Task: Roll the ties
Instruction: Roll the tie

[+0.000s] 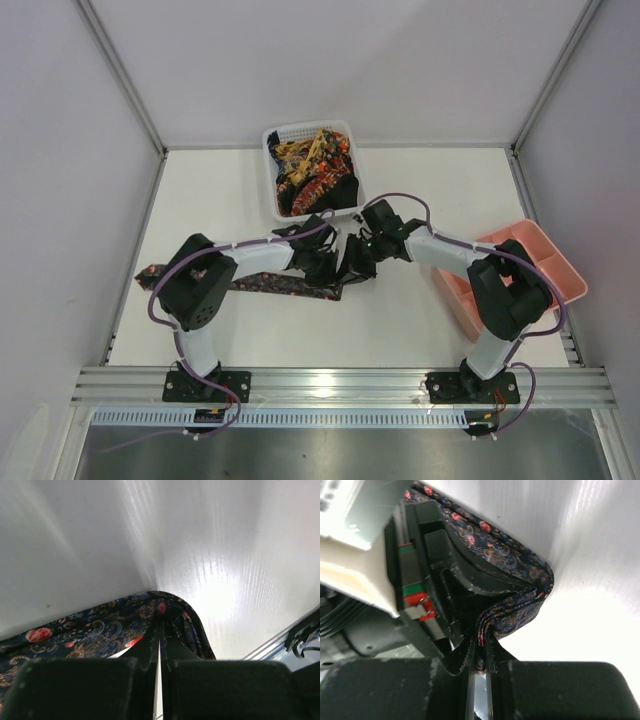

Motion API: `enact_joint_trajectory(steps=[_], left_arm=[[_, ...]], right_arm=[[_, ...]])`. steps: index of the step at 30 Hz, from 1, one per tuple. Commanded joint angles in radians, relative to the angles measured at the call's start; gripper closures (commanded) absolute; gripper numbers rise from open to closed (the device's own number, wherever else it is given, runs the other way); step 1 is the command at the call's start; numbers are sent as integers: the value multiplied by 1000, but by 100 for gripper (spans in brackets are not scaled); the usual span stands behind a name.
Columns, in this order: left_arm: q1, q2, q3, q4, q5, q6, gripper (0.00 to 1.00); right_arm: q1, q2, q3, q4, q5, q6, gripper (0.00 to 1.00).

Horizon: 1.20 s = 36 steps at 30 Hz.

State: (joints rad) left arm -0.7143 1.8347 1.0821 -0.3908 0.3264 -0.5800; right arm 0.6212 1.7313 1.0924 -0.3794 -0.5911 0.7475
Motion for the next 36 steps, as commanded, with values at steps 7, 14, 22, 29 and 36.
enact_joint_trajectory(steps=[7, 14, 22, 29, 36], left_arm=[[21, 12, -4, -16, 10, 6, 100], [24, -2, 12, -74, -35, 34, 99], [24, -32, 7, -100, -61, 46, 99], [36, -67, 15, -128, -76, 52, 99], [41, -138, 42, -230, -188, 68, 99]], right_arm=[[-9, 14, -37, 50, -39, -33, 100], [11, 74, 40, -53, 40, -73, 100], [26, 113, 96, -99, 65, -86, 100], [25, 100, 100, -115, 74, -88, 100], [31, 119, 133, -134, 83, -91, 100]])
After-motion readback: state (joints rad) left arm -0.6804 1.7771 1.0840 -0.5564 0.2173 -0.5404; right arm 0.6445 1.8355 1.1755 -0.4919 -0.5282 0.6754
